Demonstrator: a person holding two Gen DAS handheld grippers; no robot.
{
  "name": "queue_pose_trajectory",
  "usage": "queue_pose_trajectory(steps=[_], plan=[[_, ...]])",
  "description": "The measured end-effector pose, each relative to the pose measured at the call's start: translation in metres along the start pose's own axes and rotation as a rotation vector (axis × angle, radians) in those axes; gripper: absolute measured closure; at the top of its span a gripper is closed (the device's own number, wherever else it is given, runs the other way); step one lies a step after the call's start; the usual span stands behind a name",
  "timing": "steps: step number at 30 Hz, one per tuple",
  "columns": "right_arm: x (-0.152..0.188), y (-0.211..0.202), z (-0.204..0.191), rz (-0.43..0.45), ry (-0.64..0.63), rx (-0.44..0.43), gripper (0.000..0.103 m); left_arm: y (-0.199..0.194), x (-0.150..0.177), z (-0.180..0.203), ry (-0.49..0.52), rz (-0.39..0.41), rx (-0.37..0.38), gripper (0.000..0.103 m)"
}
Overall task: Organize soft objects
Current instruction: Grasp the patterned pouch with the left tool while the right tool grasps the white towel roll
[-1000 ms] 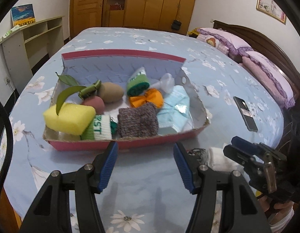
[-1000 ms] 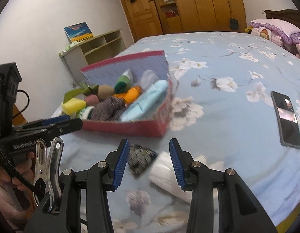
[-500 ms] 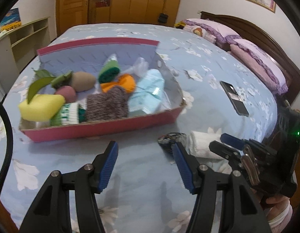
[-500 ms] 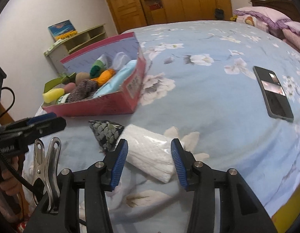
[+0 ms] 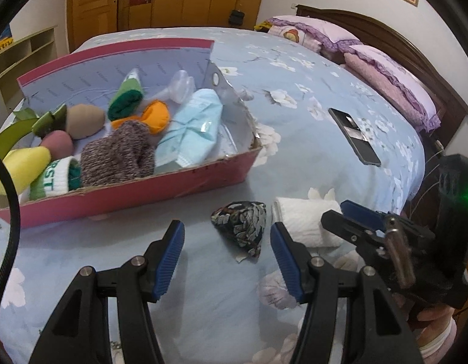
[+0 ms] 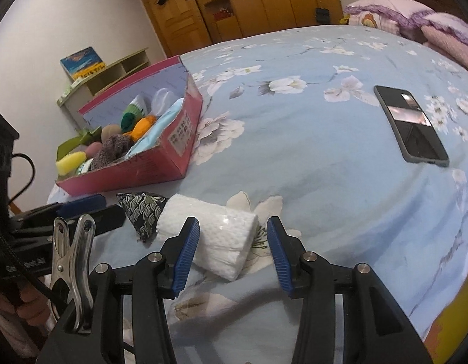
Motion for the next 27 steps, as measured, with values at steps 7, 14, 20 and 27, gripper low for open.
queue_pose_trajectory(steps=[7,14,20,27], plan=[[0.002,0.003,0.001,-0.011,0.018,-0.048,0.055,0.022,-0.002,0.009,0.027,-0.028,-0.011,0.041],[0.006,0.012,0.008,-0.029,0.05,-0.063,0.055,0.034,-0.003,0.008,0.016,-0.039,-0.013,0.05],[0.009,0.014,0.01,-0.026,0.061,-0.07,0.056,0.039,-0.001,0.012,0.029,-0.043,-0.002,0.057],[0.009,0.006,0.012,-0.007,0.077,-0.071,0.056,0.035,0.001,0.01,0.024,-0.036,0.01,0.063]])
Point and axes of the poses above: each gripper's, at about its wrist camera, not at the fingertips, and y roughly the way its jaws point, z to its right, x to its underside, the point moved 3 cm from there along y, roughly the way its jaws point, and after that the axes turned 3 degrees about -x, right-handed, at the moved point
